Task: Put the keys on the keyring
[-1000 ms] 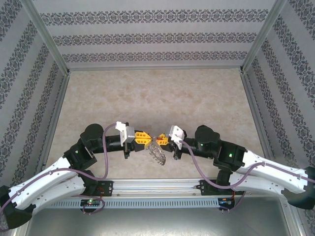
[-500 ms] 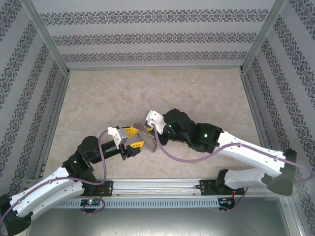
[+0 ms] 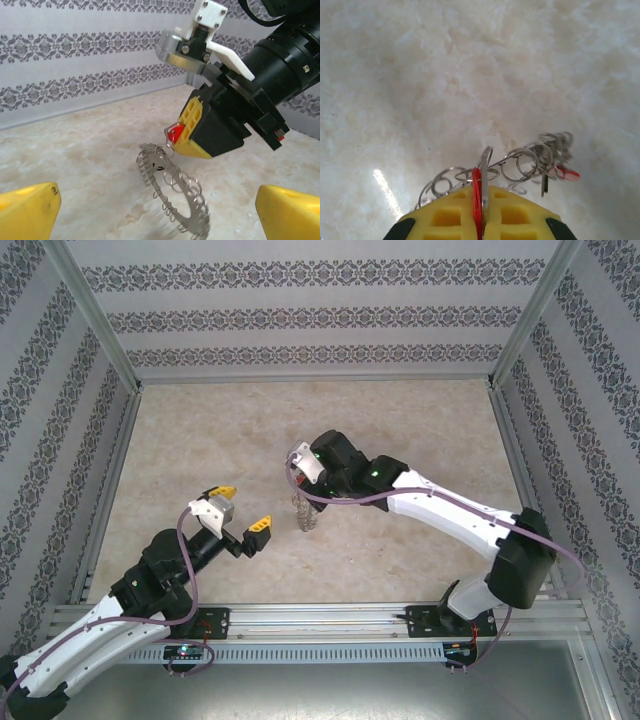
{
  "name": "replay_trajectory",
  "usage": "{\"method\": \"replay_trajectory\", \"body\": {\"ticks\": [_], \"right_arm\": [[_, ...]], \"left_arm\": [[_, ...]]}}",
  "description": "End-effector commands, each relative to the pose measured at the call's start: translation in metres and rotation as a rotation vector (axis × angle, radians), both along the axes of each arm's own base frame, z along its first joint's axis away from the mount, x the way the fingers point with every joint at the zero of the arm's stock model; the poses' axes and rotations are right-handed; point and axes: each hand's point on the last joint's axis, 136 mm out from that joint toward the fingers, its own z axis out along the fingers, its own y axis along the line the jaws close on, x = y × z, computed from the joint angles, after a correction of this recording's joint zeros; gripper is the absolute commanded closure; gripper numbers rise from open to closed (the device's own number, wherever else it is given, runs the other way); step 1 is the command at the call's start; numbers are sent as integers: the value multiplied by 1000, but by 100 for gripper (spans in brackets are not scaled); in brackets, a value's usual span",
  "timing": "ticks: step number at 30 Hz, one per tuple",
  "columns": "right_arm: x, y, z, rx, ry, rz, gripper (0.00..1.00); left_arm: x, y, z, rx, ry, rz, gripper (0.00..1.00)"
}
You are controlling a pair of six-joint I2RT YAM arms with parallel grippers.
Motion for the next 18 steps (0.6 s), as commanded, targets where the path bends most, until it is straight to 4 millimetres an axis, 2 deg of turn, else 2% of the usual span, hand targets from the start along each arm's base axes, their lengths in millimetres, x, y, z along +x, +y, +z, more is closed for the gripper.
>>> {"method": "replay_trajectory", "body": {"ticks": [1, 4, 8, 14, 18], "right_arm": [[1, 21, 22, 95, 16, 39, 100], [7, 29, 13, 100, 42, 43, 100], [15, 35, -10, 82, 102, 34, 100], [21, 31, -40, 71, 173, 10, 100], [21, 19, -58, 61, 217, -23, 100]], "left_arm": [[7, 10, -8, 37, 13, 63, 0], [7, 9, -8, 33, 18, 63, 0], [7, 10, -8, 27, 27, 64, 0], [7, 15, -4, 30, 16, 84, 0], [8, 14, -1, 35, 8, 85, 0]]}}
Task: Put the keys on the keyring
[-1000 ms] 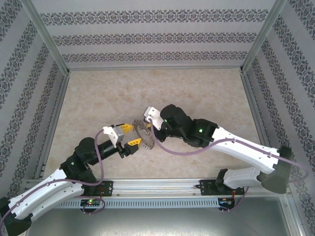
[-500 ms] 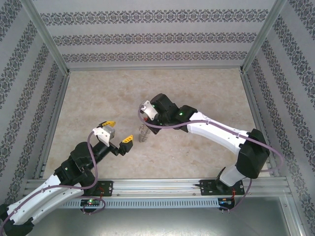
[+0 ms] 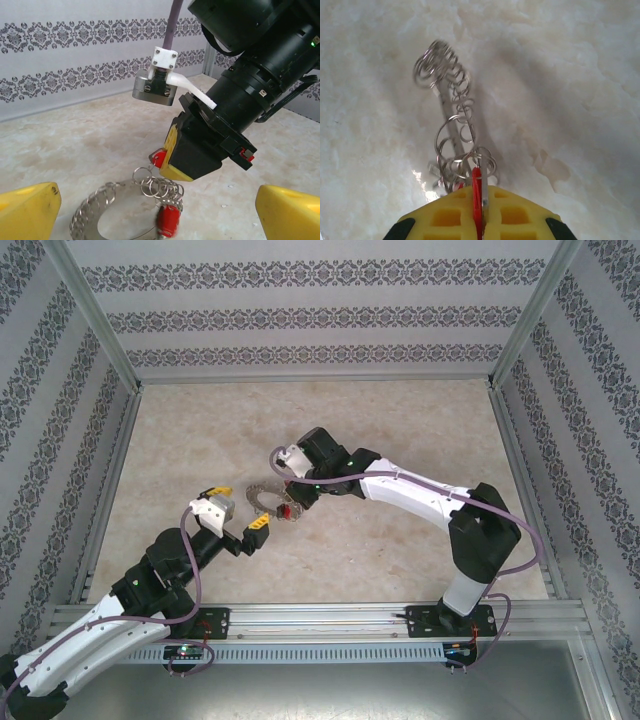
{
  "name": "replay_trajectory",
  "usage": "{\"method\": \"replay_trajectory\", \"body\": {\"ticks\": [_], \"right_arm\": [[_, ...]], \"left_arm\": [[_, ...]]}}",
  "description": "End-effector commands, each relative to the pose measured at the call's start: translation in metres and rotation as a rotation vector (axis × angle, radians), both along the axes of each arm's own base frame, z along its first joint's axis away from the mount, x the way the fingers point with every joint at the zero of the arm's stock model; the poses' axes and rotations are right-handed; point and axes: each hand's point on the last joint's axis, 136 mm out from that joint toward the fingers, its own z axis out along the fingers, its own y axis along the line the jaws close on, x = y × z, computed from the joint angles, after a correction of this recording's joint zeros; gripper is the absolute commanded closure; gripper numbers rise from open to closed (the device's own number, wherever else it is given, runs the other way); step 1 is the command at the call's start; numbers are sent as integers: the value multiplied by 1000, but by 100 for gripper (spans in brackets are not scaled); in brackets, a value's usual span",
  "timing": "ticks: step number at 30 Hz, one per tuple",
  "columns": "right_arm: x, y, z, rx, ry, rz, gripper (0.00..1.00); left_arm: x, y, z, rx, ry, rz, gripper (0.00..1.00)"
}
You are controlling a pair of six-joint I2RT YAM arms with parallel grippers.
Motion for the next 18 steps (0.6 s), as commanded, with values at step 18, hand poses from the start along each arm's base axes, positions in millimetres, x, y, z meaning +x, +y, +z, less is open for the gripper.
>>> {"method": "replay_trajectory", "body": {"ticks": [18], "right_arm": [[19, -70, -95, -12, 267, -221, 100]], "left_arm": [[5, -2, 9, 2, -6, 3, 0]]}}
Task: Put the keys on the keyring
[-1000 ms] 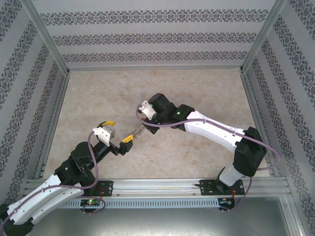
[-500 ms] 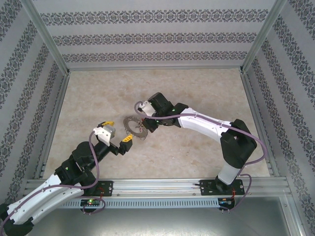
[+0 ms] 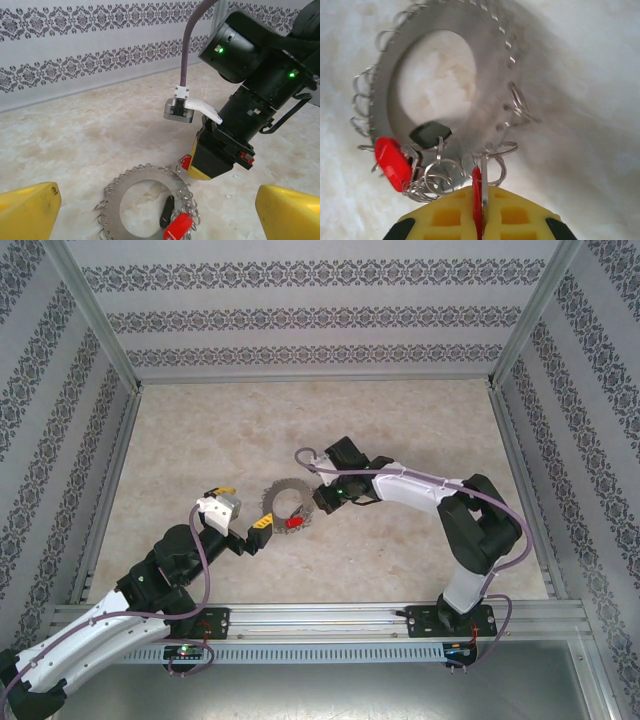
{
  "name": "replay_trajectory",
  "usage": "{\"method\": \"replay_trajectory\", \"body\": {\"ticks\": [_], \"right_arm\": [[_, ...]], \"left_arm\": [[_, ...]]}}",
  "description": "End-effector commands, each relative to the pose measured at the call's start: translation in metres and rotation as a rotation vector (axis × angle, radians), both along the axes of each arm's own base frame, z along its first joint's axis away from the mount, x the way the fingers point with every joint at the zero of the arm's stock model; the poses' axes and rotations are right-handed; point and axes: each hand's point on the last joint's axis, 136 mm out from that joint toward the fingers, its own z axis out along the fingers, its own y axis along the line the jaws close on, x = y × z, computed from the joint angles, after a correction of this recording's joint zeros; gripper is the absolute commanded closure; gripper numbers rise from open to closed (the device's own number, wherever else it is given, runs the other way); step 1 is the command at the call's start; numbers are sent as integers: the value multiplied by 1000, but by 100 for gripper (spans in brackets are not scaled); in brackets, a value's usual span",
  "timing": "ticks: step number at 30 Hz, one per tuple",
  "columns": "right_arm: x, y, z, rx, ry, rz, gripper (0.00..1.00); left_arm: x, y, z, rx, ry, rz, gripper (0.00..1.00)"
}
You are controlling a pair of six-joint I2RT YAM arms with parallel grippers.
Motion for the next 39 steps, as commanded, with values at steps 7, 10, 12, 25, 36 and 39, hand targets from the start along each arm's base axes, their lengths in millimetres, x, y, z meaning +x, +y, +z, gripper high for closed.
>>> {"method": "replay_trajectory", "body": {"ticks": [7, 10, 12, 25, 36, 39], "right_arm": [[4, -14, -38, 41, 114, -68, 98], [4, -16, -31, 44, 83, -77, 89], [5, -20, -24, 34, 51, -82, 83], [-28, -86, 72, 39, -396, -163, 5], [-29, -181, 144, 79, -828, -521, 2], [-18, -222, 146, 62, -900, -718, 2]], "left_arm": [[-2, 1, 17, -43, -25, -11, 0], [-2, -1, 16, -43, -12, -18, 0], [-1, -2, 16, -39, -5, -16, 0], [5, 15, 19, 21, 37, 83, 0], [29, 32, -6, -17, 115, 284, 0], [52, 37, -19, 19, 85, 352, 0]]}}
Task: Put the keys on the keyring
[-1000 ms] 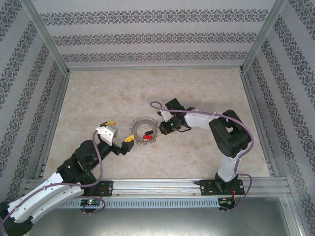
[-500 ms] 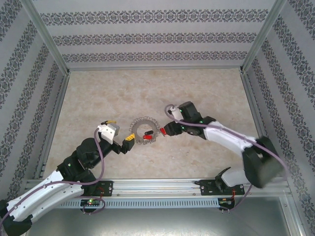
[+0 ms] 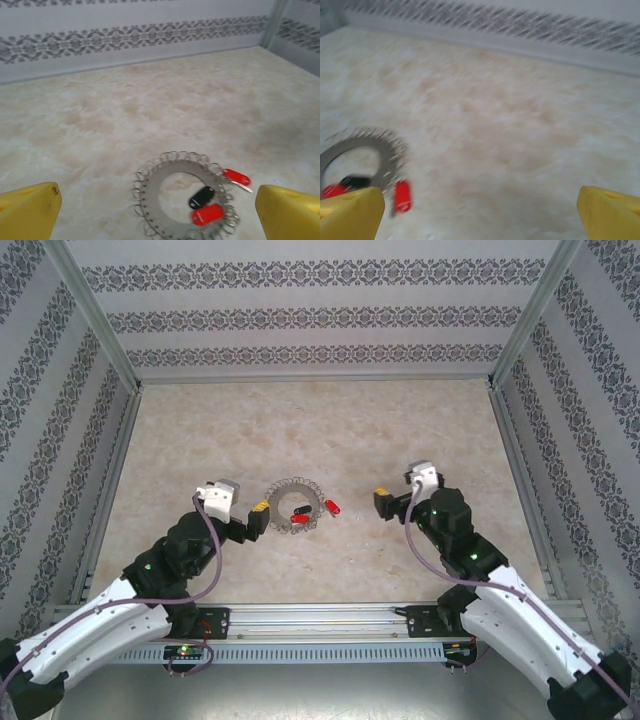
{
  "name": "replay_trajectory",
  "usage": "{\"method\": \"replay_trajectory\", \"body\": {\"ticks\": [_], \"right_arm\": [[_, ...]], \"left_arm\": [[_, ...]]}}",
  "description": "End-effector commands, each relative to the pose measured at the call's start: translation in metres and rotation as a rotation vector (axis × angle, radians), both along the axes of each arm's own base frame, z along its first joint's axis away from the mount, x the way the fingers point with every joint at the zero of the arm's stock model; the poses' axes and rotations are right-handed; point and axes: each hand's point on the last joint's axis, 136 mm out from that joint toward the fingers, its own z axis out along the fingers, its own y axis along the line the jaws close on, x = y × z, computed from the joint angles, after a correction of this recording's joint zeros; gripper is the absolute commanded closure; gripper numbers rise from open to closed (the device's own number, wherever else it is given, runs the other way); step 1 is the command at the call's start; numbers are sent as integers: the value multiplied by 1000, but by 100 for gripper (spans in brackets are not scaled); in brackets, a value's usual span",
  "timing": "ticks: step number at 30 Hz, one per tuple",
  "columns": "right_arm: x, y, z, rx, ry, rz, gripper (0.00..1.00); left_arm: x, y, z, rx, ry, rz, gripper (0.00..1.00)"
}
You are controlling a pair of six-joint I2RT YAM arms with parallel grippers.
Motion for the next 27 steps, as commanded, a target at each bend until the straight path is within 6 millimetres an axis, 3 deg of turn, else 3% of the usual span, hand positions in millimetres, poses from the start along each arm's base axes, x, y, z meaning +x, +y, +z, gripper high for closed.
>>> {"method": "replay_trajectory", "body": {"ticks": [1, 4, 8, 11, 14, 19, 21, 24, 27], "right_arm": [[18, -50, -2, 30, -83, -247, 2], [32, -81, -35, 37, 18, -348, 2], [48, -75, -41, -11, 26, -245, 2], [54, -79, -46, -56, -50, -255, 2], [66, -85, -56, -85, -51, -277, 2], [90, -96, -63, -117, -87, -340, 2], [102, -100, -66, -107, -83, -354, 2], [117, -100, -79, -73, -52, -345, 2], [119, -105, -94, -65, -20, -364, 2]], "left_arm": [[31, 20, -10, 11, -24, 155, 0], [57, 37, -32, 45, 18, 254, 0], [76, 56, -52, 87, 43, 333, 0], [86, 71, -51, 61, 40, 389, 0], [94, 87, -40, 150, -13, 455, 0], [110, 123, -46, 160, -3, 571, 0], [117, 124, -45, 175, -40, 558, 0], [130, 131, -55, 233, -47, 576, 0], [143, 143, -72, 276, -51, 597, 0]]}}
